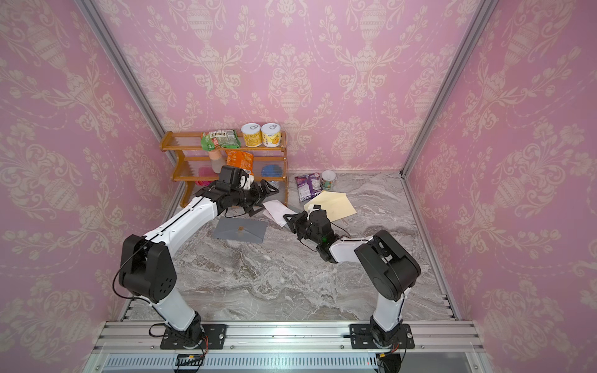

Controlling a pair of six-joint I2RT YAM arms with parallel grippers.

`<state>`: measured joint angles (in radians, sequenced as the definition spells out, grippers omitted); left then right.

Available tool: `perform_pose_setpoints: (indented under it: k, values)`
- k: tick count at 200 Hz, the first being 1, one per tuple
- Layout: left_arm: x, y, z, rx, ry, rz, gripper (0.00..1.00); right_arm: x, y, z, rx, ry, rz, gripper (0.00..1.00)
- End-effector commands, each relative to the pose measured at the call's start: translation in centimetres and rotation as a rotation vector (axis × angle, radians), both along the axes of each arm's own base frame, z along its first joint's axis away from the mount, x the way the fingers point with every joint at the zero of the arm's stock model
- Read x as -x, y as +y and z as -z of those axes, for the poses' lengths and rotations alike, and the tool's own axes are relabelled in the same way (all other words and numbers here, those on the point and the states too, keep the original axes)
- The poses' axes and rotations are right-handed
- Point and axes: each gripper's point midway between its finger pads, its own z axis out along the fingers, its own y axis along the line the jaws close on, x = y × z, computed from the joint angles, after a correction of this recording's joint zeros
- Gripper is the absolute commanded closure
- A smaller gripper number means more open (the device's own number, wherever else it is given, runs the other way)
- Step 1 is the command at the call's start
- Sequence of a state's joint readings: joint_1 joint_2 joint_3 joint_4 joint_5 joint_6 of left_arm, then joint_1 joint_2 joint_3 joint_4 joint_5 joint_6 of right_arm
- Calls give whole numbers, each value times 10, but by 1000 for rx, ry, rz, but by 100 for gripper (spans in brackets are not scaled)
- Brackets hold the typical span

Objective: Fold the letter paper in half and place it into the envelope
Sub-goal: Fold the letter paper.

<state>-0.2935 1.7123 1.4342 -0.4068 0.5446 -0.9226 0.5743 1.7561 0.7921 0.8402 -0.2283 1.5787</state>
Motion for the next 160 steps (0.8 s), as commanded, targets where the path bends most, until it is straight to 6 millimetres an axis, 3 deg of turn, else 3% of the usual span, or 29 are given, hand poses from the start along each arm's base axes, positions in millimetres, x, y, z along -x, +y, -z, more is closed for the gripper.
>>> perform_pose_setpoints:
  k: [1,34,75,102,160]
  values:
    - [12,27,24,-121,51,5,1,5,-8,-20,26,-47,-18,100]
    - [12,31,32,-107,38,18,1,13,-6,-30,42,-55,-117,100]
    - [0,13,24,20,-53,77,1,22,7,-48,-11,-81,-235,100]
    - [-3,2,25,106,-72,94,1,22,13,-57,-58,-106,-265,100]
    - [1,-1,25,132,-84,118,5,14,24,-67,-116,-128,-295,100]
